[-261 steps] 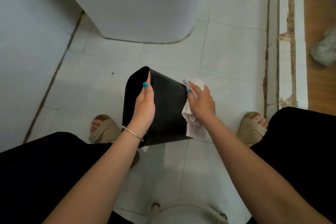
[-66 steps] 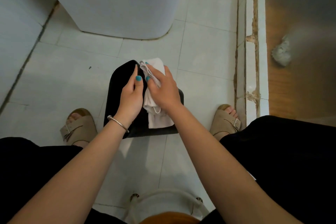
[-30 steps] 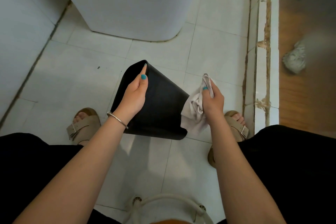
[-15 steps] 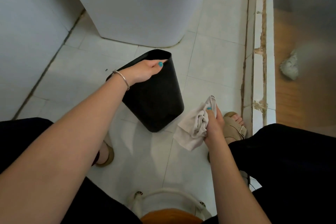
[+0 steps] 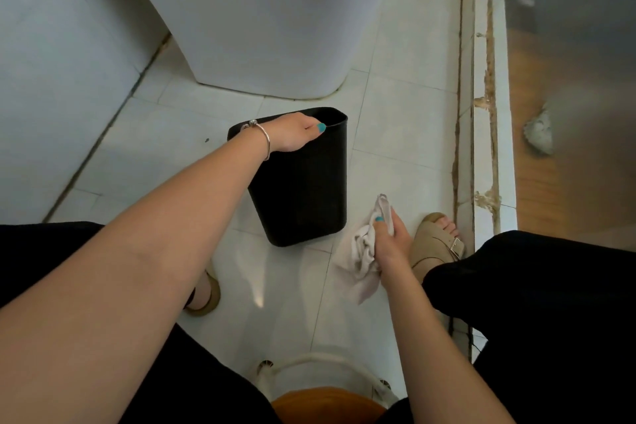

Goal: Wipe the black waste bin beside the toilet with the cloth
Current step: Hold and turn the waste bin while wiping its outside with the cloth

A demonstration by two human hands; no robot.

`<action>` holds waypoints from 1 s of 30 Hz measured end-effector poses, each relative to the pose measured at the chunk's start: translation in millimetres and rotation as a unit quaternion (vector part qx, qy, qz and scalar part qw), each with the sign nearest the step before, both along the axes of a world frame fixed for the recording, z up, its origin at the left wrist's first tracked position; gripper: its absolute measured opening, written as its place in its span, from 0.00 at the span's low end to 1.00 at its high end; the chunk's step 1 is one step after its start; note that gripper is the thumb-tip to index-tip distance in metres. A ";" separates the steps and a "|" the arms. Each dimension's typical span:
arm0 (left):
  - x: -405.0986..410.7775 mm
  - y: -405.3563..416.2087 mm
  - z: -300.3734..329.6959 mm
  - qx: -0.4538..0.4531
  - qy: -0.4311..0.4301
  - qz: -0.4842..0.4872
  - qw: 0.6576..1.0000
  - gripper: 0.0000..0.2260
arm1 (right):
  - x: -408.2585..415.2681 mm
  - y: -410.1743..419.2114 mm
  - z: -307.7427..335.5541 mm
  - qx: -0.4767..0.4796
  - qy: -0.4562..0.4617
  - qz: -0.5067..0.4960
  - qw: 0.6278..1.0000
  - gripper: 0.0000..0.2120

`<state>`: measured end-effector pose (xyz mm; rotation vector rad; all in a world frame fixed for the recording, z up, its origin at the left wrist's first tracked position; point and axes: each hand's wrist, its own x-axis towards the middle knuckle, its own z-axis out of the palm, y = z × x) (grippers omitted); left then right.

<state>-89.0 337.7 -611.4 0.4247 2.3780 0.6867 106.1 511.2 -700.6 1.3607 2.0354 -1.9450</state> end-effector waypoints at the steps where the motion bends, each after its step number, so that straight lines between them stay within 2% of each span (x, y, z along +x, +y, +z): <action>1: 0.6 -0.5 -1.4 -0.001 0.003 0.019 1.000 0.17 | 4.6 -6.8 -5.0 0.010 -0.008 0.014 1.000 0.19; 7: 6.4 -9.9 -10.9 0.039 -0.014 0.157 0.987 0.17 | 11.4 -61.1 -33.7 0.004 -0.050 0.107 0.993 0.19; 11: 18.2 -7.1 -17.4 0.066 -0.037 0.216 0.973 0.17 | 9.2 -70.7 -39.6 0.051 -0.065 0.144 0.986 0.18; 17: 29.5 3.0 -22.6 0.087 -0.007 0.230 0.969 0.19 | 15.8 -81.6 -33.5 0.051 -0.079 0.183 0.979 0.18; 21: 30.9 -2.3 -24.6 0.085 0.016 0.244 0.966 0.20 | 12.9 -88.7 -18.9 0.016 -0.052 0.212 0.976 0.18; 25: 31.1 4.0 -20.5 0.079 0.010 0.202 0.976 0.19 | 14.0 -68.1 1.0 -0.054 -0.032 0.252 0.966 0.18; 27: 31.5 4.8 -18.9 0.085 0.013 0.182 0.979 0.18 | 10.5 -54.5 8.4 -0.069 -0.004 0.244 0.967 0.18; 30: 31.9 0.7 -19.2 0.087 0.029 0.168 0.982 0.19 | -0.1 -38.6 15.3 -0.069 0.041 0.169 0.982 0.19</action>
